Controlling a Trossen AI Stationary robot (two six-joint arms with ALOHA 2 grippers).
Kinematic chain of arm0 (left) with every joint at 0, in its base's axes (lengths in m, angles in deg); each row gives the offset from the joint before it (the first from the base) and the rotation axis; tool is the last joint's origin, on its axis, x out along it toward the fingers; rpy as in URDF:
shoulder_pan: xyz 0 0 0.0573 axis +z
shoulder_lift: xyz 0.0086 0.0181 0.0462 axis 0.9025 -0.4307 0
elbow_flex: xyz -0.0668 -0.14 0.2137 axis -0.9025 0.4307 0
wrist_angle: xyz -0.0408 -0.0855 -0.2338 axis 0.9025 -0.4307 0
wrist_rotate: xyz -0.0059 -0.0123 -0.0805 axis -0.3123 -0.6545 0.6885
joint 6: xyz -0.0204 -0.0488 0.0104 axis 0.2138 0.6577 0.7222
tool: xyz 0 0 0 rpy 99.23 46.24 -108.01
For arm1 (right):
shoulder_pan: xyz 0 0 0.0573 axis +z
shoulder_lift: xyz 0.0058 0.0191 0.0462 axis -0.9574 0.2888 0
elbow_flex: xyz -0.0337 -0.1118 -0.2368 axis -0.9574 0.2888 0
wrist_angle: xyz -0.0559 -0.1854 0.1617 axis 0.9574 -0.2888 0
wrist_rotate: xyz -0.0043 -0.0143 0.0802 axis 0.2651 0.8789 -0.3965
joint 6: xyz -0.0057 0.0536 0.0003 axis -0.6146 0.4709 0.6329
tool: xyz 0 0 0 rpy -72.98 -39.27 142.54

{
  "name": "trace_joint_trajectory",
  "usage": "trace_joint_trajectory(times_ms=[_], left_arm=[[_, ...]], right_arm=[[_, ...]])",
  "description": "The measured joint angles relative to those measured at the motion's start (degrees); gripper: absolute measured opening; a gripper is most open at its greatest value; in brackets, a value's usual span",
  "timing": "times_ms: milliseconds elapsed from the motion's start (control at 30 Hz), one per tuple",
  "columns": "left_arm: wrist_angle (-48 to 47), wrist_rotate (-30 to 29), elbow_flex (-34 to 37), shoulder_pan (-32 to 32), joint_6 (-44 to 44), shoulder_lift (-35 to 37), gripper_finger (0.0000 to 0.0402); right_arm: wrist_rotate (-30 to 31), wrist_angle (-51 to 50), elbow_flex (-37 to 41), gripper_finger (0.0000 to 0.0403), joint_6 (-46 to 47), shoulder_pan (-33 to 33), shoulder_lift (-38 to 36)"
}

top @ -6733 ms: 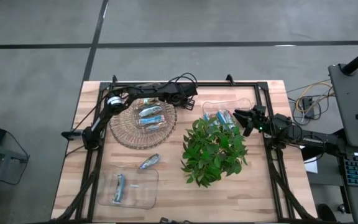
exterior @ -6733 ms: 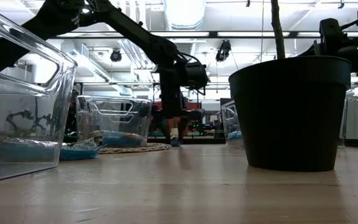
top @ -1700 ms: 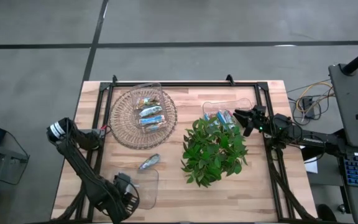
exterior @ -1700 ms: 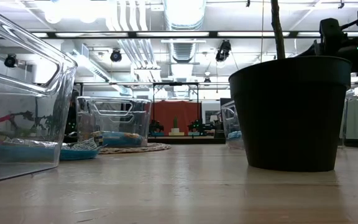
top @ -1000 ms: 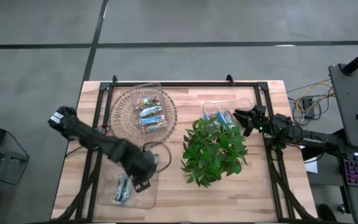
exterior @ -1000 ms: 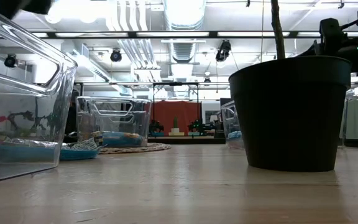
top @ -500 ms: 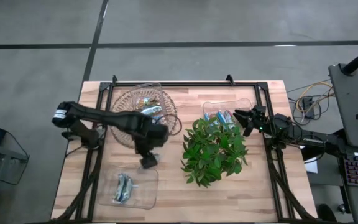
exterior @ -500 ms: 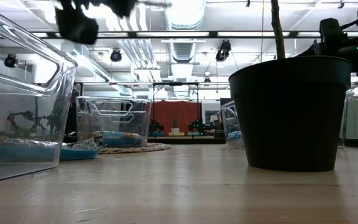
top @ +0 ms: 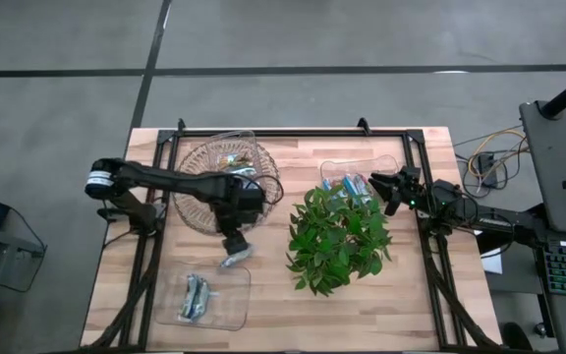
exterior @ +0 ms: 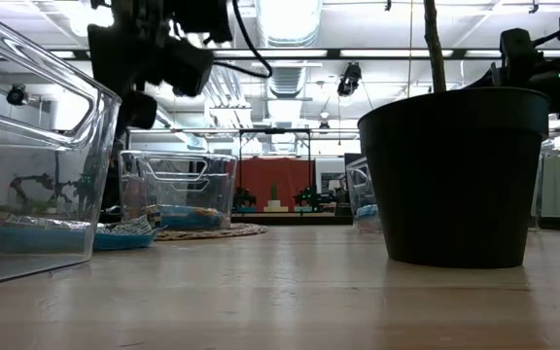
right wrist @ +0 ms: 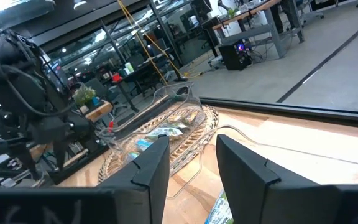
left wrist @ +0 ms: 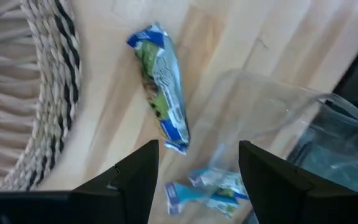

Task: Pick and place Granola Bars by type
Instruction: Put the blue granola bar into the bottom left transparent bin

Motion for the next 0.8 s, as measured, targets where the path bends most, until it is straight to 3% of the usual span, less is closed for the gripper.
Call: trace_joint_trajectory(times_ms=[200, 800], left_arm=[[5.3, -4.6, 3.4, 0.2, -0.5, -1.4, 0.0202], [13.4, -4.7, 9.3, 0.1, -4.3, -7.8, 0.0202]], right_arm=[[0.0, 0.0, 0.0, 0.0130, 0.0, 0.0, 0.0], [0.0, 0.0, 0.0, 0.0124, 0.0, 0.0, 0.0]])
